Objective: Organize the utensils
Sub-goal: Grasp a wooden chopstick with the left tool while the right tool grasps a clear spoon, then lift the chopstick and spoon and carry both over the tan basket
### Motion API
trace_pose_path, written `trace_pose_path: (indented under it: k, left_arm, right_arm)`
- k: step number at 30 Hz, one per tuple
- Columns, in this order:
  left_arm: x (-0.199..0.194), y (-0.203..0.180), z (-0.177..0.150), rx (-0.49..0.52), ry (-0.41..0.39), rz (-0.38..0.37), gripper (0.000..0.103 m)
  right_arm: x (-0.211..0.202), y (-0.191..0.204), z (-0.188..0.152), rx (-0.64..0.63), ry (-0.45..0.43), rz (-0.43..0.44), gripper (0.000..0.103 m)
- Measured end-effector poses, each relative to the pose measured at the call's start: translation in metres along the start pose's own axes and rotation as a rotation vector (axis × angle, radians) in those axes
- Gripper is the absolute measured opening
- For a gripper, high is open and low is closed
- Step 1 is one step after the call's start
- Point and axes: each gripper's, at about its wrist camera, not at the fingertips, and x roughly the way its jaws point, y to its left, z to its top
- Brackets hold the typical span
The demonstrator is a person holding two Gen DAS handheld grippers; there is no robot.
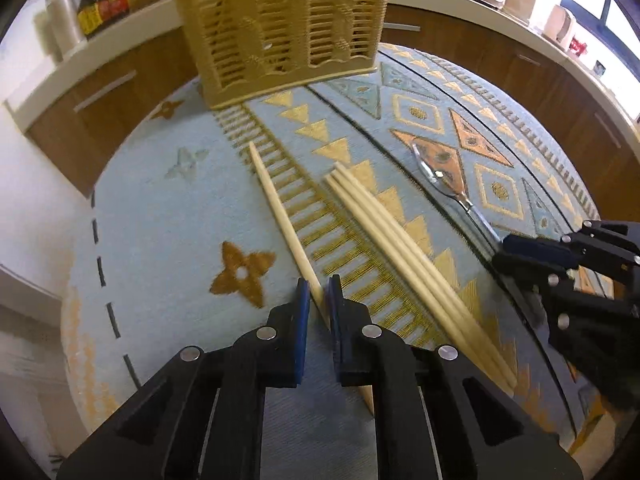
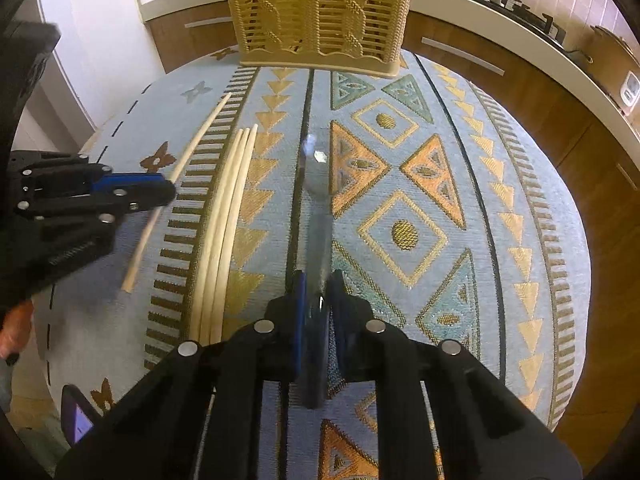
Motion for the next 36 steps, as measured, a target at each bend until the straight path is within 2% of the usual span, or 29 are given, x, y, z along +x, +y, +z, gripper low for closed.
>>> trace_pose_path:
  k: [2,5,8,11,16,17,18,21,22,23,25,28,32,36]
  left_arm:
    - [-0.001,0.01,-0.002,-0.024,-0.003,-0.038,0.007]
    - [-0.004,0.028,-0.006,-0.078,-0.012,-0.051,0.004]
    - [-0.007,0.048,-0.011,-0.14,-0.001,-0.084,0.004]
    - [-0.012,0.057,-0.015,-0.171,-0.003,-0.043,0.004]
    - [-0.015,0.059,-0.017,-0.208,0.016,-0.063,0.006]
    - [-0.014,0.06,-0.015,-0.207,0.023,-0.079,0.01]
    - [-0.013,0.06,-0.011,-0.196,0.032,-0.102,0.017]
    - [-0.009,0.066,0.007,-0.161,0.038,-0.11,0.031]
    - [-0.007,0.072,0.018,-0.157,0.043,-0.111,0.033]
    - [-0.005,0.077,0.026,-0.156,0.05,-0.111,0.033]
    - [0.003,0.087,0.046,-0.159,0.08,-0.127,0.032]
    - [0.015,0.093,0.067,-0.132,0.136,-0.151,0.03]
    - [0.028,0.097,0.077,-0.117,0.198,-0.167,0.029]
    - [0.027,0.089,0.077,-0.055,0.211,-0.132,0.028]
  right_arm:
    - [0.001,-0.003,0.001,0.017,0.0,0.01,0.01]
    - [0.001,-0.011,0.005,0.054,0.006,0.021,0.01]
    - [0.001,-0.02,0.009,0.089,0.011,-0.011,0.01]
    - [0.0,-0.027,0.01,0.117,0.019,-0.063,0.01]
    - [0.003,-0.032,0.009,0.138,0.037,-0.094,0.011]
    - [0.003,-0.032,0.01,0.139,0.039,-0.088,0.011]
    - [0.004,-0.032,0.01,0.138,0.041,-0.083,0.011]
    - [0.006,-0.038,0.015,0.141,0.066,-0.031,0.014]
    - [0.007,-0.041,0.017,0.147,0.077,0.0,0.021]
    - [0.007,-0.042,0.019,0.156,0.089,0.034,0.029]
    - [0.009,-0.046,0.024,0.171,0.12,0.082,0.032]
    - [0.009,-0.052,0.037,0.179,0.139,0.095,0.032]
    - [0.013,-0.059,0.063,0.172,0.151,0.079,0.032]
    - [0.028,-0.062,0.086,0.172,0.185,0.078,0.034]
